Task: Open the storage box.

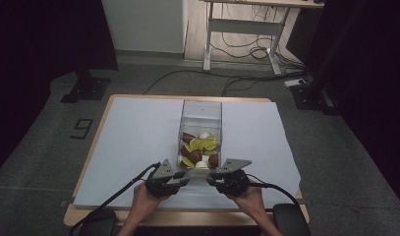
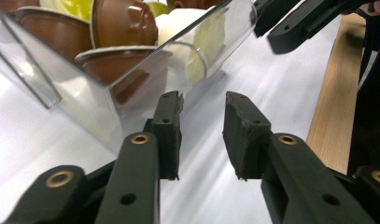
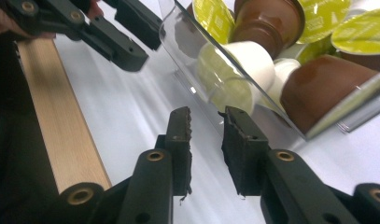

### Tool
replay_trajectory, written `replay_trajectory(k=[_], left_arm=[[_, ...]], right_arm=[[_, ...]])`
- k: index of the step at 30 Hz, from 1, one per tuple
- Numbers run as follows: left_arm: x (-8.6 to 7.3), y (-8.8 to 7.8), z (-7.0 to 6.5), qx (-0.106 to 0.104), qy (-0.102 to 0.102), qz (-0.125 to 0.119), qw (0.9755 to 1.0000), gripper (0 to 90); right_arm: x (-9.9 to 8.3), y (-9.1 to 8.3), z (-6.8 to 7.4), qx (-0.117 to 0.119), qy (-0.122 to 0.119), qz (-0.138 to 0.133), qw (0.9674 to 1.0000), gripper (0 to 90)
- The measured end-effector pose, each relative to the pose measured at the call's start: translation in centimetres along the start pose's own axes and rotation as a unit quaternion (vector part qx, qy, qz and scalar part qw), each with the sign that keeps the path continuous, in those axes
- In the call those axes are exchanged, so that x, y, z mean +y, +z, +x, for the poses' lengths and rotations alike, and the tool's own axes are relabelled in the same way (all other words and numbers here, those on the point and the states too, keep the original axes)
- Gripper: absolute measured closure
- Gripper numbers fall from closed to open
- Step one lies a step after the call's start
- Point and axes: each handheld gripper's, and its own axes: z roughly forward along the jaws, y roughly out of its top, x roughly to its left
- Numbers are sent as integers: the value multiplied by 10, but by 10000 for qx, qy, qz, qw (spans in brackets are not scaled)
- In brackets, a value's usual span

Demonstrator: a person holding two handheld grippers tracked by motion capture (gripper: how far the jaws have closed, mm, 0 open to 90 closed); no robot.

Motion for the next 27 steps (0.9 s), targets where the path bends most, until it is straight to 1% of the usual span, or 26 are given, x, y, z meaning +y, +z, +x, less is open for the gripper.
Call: replay_trajectory(k=[3, 6, 9, 14, 16, 18, 22, 25, 27], left_arm=[[-1, -4, 4, -36, -69, -34, 10000, 621], [-2, -8, 6, -33, -86, -45, 9999, 601], [-3, -11, 9, -22, -89, -4, 10000, 585], [-6, -14, 12, -56, -89, 70, 9999, 560], [-7, -15, 14, -23, -56, 106, 9999, 554], [-7, -18, 15, -17, -53, 113, 9999, 548], [-8, -23, 19, 18, -48, 145, 9999, 537], [-11, -25, 24, 127, -33, 221, 9997, 521], [-13, -26, 28, 222, -75, 248, 9994, 504]], right_arm=[[-5, -3, -3, 41, 60, 41, 10000, 699], [-8, -6, -5, 39, 24, 74, 10000, 690], [-10, -9, -7, 55, 54, 81, 9999, 684], [-14, -13, -13, 80, 106, 170, 9998, 667], [-15, -15, -14, 30, 115, 184, 9998, 659], [-15, -18, -16, 37, 138, 151, 9998, 658], [-17, -24, -21, -46, 200, 133, 9997, 639], [-19, -27, -26, -109, 251, 110, 9996, 626], [-20, -29, -29, -182, 264, 98, 9994, 598]])
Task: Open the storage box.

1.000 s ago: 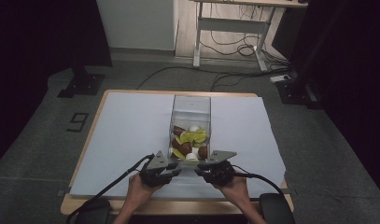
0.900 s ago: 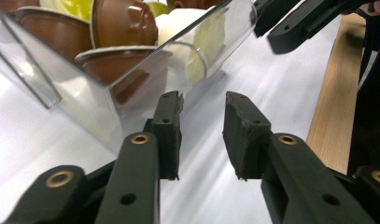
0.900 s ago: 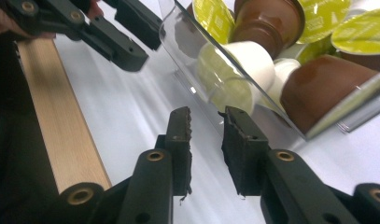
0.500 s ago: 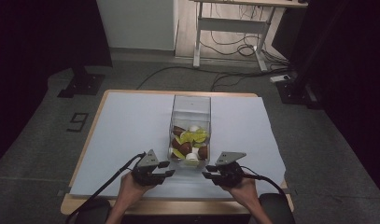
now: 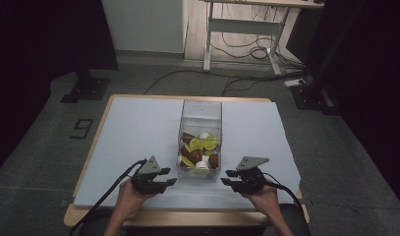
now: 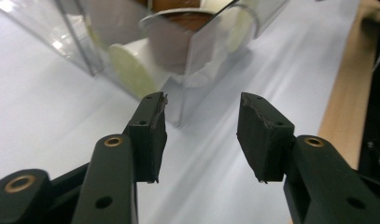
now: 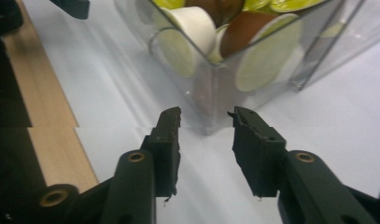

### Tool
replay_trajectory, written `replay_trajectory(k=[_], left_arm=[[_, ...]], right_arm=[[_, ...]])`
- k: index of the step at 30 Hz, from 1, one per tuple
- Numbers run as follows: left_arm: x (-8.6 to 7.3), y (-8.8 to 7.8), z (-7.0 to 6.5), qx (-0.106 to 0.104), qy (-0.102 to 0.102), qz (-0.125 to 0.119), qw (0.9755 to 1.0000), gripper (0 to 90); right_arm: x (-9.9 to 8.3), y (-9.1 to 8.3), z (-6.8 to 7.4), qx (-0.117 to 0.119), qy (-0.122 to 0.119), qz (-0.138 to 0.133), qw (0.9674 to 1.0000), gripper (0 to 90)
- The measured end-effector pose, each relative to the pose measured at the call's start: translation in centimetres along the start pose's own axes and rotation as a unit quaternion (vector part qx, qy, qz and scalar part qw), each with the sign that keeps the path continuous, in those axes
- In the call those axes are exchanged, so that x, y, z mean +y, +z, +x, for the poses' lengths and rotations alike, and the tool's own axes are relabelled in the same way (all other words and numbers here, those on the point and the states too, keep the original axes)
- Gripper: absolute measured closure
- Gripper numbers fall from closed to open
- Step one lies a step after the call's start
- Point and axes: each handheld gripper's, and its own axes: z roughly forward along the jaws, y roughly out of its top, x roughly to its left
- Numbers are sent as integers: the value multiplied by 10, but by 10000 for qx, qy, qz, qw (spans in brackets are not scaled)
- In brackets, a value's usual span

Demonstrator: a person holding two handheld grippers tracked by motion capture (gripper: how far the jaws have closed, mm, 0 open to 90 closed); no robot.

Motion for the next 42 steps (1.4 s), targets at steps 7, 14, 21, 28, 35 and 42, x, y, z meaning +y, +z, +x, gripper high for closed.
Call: replay_trajectory(k=[7, 14, 21, 28, 35, 42], left_arm=[[-4, 0, 12, 437, -72, 133, 9989, 362], [-11, 5, 29, 585, -463, 143, 9971, 196], [-17, 13, 35, 660, -563, 335, 9957, 117], [-22, 24, 41, 641, -647, 552, 9943, 12], [-28, 34, 43, 764, -633, 873, 9912, 0], [-31, 34, 41, 836, -598, 817, 9913, 0]], right_arm=[[-4, 1, -13, -288, 30, 92, 9995, 461], [-11, 7, -26, -582, 30, 240, 9980, 328], [-17, 13, -35, -812, 134, 349, 9960, 185], [-27, 19, -50, -853, 523, 489, 9938, 136], [-35, 30, -55, -903, 549, 858, 9907, 32], [-40, 38, -55, -844, 522, 1026, 9898, 0]])
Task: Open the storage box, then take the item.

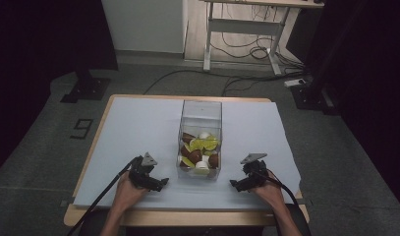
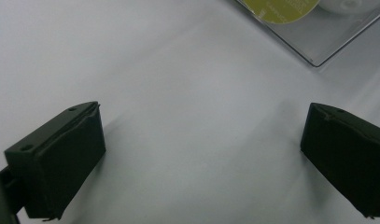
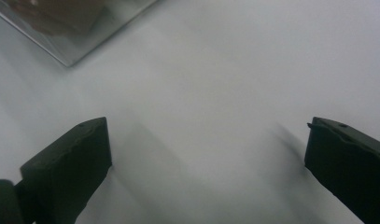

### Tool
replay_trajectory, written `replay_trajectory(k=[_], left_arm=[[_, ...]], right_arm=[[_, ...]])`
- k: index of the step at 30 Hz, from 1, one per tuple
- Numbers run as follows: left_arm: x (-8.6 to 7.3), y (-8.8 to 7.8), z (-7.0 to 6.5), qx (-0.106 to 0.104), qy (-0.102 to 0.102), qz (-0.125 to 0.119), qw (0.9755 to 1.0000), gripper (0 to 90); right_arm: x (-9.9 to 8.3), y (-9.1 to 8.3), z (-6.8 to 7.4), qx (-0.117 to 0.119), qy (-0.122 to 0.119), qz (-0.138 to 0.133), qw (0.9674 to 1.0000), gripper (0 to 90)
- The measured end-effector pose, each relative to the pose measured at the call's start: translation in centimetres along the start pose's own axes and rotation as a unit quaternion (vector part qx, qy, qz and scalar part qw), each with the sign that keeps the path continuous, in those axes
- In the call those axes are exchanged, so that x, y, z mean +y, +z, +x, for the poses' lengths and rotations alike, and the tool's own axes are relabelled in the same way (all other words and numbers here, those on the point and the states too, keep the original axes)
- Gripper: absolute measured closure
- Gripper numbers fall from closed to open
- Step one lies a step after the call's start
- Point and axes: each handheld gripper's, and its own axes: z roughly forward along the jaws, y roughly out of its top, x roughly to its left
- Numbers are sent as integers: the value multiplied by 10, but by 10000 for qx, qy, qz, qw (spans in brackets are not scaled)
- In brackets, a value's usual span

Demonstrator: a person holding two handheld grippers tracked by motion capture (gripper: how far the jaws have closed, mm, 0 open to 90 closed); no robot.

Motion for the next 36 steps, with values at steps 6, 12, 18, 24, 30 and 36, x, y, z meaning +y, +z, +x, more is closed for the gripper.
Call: replay_trajectory(k=[6, 12, 18, 24, 30, 36], left_arm=[[0, 0, -1, 32, 37, 16, 10000, 0], [0, 0, -1, 31, 34, 17, 10000, 0], [0, 0, -1, 31, 32, 18, 10000, 0], [0, 0, -1, 33, 32, 17, 10000, 0], [0, 0, -1, 30, 31, 19, 10000, 0], [0, 0, -1, 30, 27, 18, 10000, 0]], right_arm=[[-3, 2, 0, 20, 8, -22, 10000, 0], [-3, 2, 0, 26, 0, -45, 10000, 0], [-2, 2, -1, 46, 9, 21, 10000, 0], [-1, -2, -1, 14, -40, 28, 10000, 0], [3, -9, 0, 119, -96, -137, 9998, 0], [8, -18, 1, 166, -153, -354, 9991, 0]])
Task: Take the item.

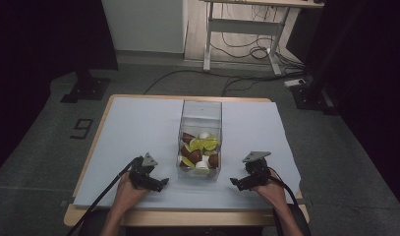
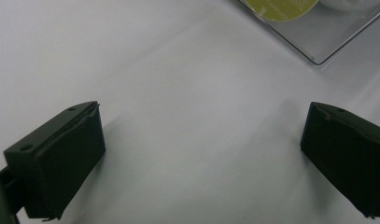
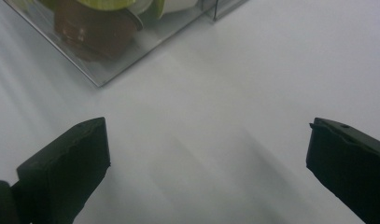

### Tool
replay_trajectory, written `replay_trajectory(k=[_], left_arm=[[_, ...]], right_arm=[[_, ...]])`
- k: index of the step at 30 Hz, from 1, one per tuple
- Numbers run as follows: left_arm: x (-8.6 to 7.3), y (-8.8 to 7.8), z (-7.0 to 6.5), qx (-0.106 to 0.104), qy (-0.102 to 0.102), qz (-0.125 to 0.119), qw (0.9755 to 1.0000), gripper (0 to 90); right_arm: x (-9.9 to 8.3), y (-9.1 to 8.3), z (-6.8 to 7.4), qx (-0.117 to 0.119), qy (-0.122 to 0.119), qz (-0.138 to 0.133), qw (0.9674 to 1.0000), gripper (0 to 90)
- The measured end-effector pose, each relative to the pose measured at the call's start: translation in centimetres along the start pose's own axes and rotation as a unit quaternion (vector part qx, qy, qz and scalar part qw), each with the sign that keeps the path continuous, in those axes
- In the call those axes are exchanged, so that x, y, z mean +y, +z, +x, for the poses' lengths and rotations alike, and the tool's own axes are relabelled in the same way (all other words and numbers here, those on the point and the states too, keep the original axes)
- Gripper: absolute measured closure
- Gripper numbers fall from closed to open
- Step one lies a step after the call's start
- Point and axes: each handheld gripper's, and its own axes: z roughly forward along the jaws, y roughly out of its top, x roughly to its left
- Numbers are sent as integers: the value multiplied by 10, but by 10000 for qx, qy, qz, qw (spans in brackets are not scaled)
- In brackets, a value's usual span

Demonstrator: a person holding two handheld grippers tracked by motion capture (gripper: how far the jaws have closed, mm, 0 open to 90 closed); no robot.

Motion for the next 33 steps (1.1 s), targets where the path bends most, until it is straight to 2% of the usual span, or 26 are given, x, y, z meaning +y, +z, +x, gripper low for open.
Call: replay_trajectory(k=[4, 6, 11, 13, 20, 22, 29, 33], left_arm=[[0, 0, 0, -2, -1, 0, 10000, 0], [0, 0, 0, -2, 2, 4, 10000, 0], [0, 0, 0, -2, 6, 8, 10000, 0], [0, 0, 0, -1, 7, 9, 10000, 0], [0, 0, 0, -2, 6, 8, 10000, 0], [0, 0, 0, -1, 8, 8, 10000, 0], [0, 0, 0, 0, 3, 6, 10000, 0], [0, 0, 0, -1, 10, 11, 10000, 0]], right_arm=[[2, -8, -2, 51, 2, -291, 9996, 26], [3, -11, -3, 80, 7, -351, 9994, 32], [11, -18, -1, -27, -227, -245, 9994, 37], [14, -20, 0, -40, -233, -216, 9995, 43], [25, -28, 4, 126, -322, -111, 9993, 80], [30, -32, 6, 137, -382, -129, 9991, 86], [47, -37, 13, 226, -319, -162, 9991, 101], [56, -38, 17, 266, -400, -191, 9987, 100]])
